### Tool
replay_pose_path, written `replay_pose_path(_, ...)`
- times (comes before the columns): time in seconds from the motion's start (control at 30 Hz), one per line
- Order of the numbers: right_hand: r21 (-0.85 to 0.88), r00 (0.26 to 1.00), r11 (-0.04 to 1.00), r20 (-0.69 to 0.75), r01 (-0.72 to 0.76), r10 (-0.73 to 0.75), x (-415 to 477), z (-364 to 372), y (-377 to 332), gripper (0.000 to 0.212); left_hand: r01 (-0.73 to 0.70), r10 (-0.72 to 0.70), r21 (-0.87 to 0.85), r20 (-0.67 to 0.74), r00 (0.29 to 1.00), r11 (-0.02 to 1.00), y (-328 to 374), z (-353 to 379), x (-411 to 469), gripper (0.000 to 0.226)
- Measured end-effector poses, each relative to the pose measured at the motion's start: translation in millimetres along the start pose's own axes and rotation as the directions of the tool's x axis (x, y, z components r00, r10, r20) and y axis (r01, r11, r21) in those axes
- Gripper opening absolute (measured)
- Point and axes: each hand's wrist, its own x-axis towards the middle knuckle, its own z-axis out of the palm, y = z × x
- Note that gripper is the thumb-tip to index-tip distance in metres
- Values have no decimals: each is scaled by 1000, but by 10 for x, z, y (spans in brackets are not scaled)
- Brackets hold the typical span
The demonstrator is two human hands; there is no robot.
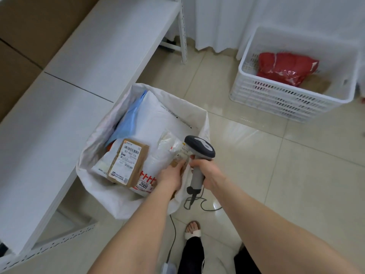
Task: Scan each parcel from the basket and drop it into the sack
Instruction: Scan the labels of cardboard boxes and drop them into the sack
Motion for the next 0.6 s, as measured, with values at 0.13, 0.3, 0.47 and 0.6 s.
replay_pose_path(0.13,-53,999,999,-32,2,-4,-97,-104,-66,24,-16,30,-72,210,977,997,-1,-210,-99,81)
replay_pose_path(0.3,-133,1000,991,-9,-22,21,-298,-209,-85,15,50,-35,-73,191,981,996,3,-367,-281,56)
replay_pose_path(0.47,-149,1000,989,11,-13,15,-431,-364,-166,17,93,-89,-25,146,985,995,119,-521,-388,52)
replay_pose_path(0.6,-124,1000,992,10,20,-19,-597,-418,-324,19,133,-129,-31,97,987,991,251,-708,-487,48)
